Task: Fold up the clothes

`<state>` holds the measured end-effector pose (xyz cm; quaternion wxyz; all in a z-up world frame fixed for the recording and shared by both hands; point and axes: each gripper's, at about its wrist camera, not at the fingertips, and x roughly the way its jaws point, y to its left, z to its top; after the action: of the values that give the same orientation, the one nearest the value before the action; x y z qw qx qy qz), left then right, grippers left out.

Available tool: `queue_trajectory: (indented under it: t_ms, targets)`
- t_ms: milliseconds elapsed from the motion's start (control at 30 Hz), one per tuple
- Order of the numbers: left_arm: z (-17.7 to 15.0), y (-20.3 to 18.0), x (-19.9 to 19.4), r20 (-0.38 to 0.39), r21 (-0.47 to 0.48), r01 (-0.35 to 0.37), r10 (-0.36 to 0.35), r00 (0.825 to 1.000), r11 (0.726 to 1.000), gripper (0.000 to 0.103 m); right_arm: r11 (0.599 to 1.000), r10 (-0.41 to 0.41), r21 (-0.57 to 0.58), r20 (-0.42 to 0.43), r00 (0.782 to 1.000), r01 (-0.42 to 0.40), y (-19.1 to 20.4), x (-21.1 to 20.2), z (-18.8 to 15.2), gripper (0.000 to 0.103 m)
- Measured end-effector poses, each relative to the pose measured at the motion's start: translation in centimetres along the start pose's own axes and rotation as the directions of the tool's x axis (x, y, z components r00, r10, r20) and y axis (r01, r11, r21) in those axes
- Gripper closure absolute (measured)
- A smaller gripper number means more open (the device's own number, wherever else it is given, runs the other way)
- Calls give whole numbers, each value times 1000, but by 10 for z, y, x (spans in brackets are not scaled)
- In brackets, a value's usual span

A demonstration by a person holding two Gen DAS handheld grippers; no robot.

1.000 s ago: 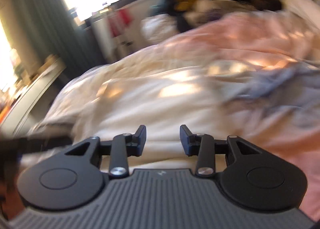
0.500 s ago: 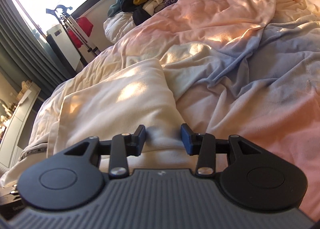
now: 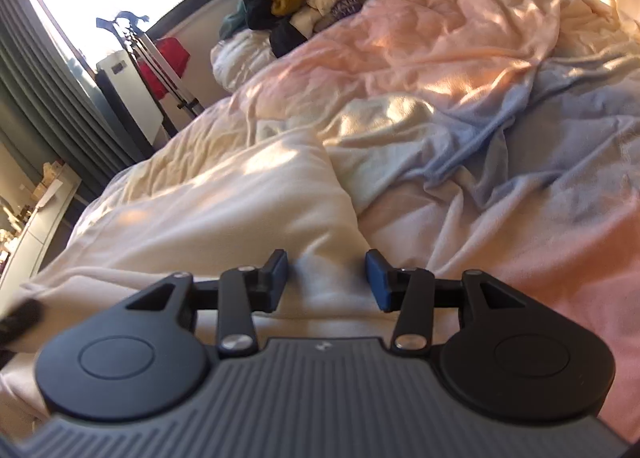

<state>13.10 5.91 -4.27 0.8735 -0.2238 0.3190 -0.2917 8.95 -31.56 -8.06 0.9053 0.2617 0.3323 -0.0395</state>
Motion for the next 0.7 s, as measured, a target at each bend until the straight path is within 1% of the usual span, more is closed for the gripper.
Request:
queue_trajectory:
  t_ms: [33,133,200,267,300,400,433,500,567,633,700]
  targets:
    - [-3,5,-3,-8,-33,-9,9,1000,999,97,1000,-1,-3,-1,1000,1,0,0,0,56]
    - [-18,25,-1,-62,-71,-106,102,993,992,98,1000,-10,-22,-19,1000,10,0,4,-2,56]
    - [-28,36,6,-111,-83,-158,148,983,984,98,998,-35,-51,-36,999,33,2,9,-5,56]
    - [-37,47,15,-161,-92,-205,189,969,974,98,995,-50,-82,-17,999,49,7,5,-7,56]
    - [-39,49,16,-167,-92,-213,196,966,973,98,994,-57,-97,-5,998,56,9,3,-8,56]
    - [-35,42,8,-144,-72,-197,185,972,978,98,987,-77,-143,31,997,80,17,-4,-10,56]
    - [-34,41,5,-136,-74,-195,183,974,978,97,983,-70,-167,67,995,81,22,-10,-10,56]
    - [-33,39,-6,-113,-95,-198,187,976,976,96,975,-8,-219,98,995,29,33,-16,-14,56]
    - [-30,40,-25,-75,-136,-204,196,978,969,90,962,61,-272,119,991,-26,45,-21,-17,56]
    - [-26,42,-46,-35,-181,-211,208,978,961,70,948,80,-314,73,994,-53,54,-14,-25,56]
    - [-20,47,-72,7,-234,-217,225,974,948,58,932,90,-353,19,996,-78,63,-4,-34,57]
